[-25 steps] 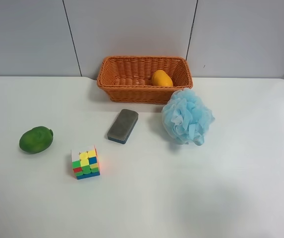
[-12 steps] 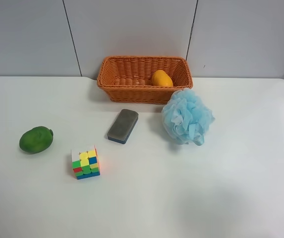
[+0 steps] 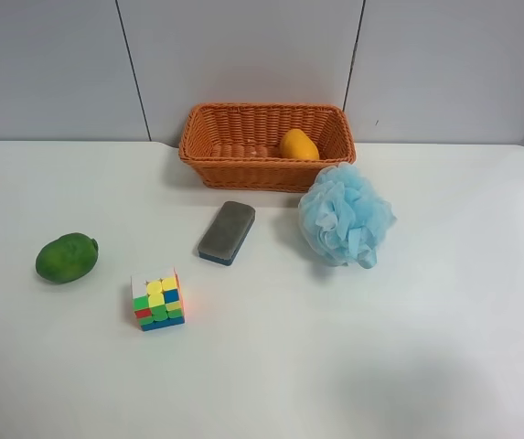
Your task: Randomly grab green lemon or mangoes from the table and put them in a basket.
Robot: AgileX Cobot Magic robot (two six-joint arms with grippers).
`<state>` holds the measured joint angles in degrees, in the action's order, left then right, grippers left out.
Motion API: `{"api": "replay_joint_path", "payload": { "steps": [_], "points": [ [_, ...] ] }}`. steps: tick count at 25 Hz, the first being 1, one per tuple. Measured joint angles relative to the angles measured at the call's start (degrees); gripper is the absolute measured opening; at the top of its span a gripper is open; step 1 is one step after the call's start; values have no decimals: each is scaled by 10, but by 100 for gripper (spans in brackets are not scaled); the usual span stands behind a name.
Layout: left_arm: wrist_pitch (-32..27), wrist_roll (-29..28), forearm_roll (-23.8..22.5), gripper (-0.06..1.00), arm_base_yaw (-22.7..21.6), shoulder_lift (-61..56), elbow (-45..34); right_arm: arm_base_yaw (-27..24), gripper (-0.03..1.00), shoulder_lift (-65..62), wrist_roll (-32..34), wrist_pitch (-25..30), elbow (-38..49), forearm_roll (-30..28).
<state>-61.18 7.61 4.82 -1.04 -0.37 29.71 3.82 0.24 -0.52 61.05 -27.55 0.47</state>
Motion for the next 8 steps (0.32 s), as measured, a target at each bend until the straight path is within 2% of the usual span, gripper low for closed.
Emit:
{"api": "replay_joint_path", "payload": {
  "steps": [3, 8],
  "points": [
    [0, 0, 0, 99, 0, 0, 0, -22, 99, -4, 0, -1, 0, 0],
    [0, 0, 0, 99, 0, 0, 0, -24, 99, -4, 0, -1, 0, 0]
  ]
}}
